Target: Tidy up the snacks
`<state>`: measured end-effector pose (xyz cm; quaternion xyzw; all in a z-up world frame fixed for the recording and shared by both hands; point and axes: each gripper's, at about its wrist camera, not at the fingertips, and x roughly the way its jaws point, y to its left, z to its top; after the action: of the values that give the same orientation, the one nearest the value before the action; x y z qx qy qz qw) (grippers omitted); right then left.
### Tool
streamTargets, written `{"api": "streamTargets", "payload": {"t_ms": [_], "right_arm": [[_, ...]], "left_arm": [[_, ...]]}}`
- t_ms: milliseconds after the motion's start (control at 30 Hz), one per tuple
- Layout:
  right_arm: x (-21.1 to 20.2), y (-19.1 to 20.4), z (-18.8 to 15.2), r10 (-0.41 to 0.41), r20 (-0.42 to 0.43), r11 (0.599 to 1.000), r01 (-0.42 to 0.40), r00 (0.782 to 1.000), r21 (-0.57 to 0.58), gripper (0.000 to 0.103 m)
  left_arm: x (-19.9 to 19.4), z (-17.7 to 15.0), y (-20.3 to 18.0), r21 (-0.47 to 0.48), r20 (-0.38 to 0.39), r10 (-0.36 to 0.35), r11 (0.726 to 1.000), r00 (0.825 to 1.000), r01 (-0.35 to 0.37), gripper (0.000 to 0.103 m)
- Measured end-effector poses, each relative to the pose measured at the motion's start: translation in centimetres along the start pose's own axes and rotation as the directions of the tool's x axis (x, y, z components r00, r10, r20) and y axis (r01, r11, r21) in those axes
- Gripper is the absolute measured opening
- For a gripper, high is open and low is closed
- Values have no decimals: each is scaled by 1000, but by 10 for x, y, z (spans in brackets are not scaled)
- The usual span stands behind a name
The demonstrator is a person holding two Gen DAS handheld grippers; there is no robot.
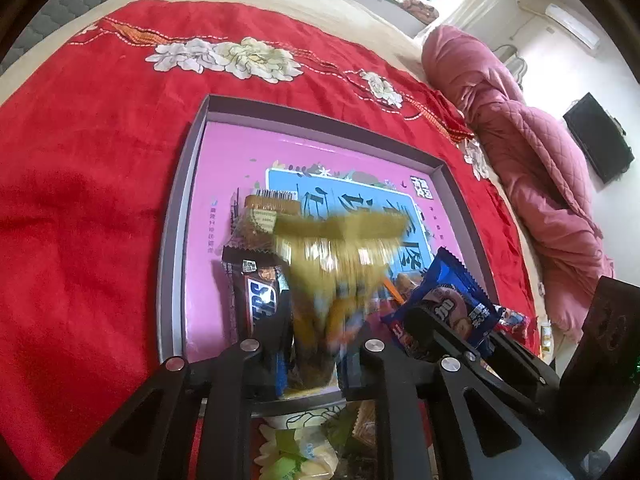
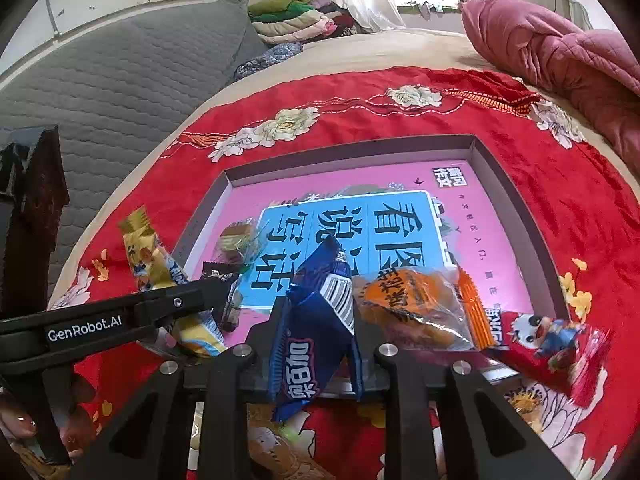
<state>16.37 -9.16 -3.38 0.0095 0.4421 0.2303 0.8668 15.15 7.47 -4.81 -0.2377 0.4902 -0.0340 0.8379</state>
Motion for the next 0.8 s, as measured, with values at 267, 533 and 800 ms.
{"api": "streamTargets", "payload": {"t_ms": [267, 533, 800], "right_arm": [[-5, -2, -1, -12, 7, 1000, 12, 1000, 0, 28], [-11, -4, 1, -25, 22, 1000, 25, 999, 2, 34], [-17, -9, 3, -32, 37, 999, 31, 999, 19, 39]], "left_arm": [[0, 0, 0, -9, -3, -13, 1000, 1000, 13, 25], [-5, 1, 0, -18, 6, -26, 999, 1000, 26, 34], [-15, 3, 2, -24, 21, -30, 999, 999, 31, 36]]}}
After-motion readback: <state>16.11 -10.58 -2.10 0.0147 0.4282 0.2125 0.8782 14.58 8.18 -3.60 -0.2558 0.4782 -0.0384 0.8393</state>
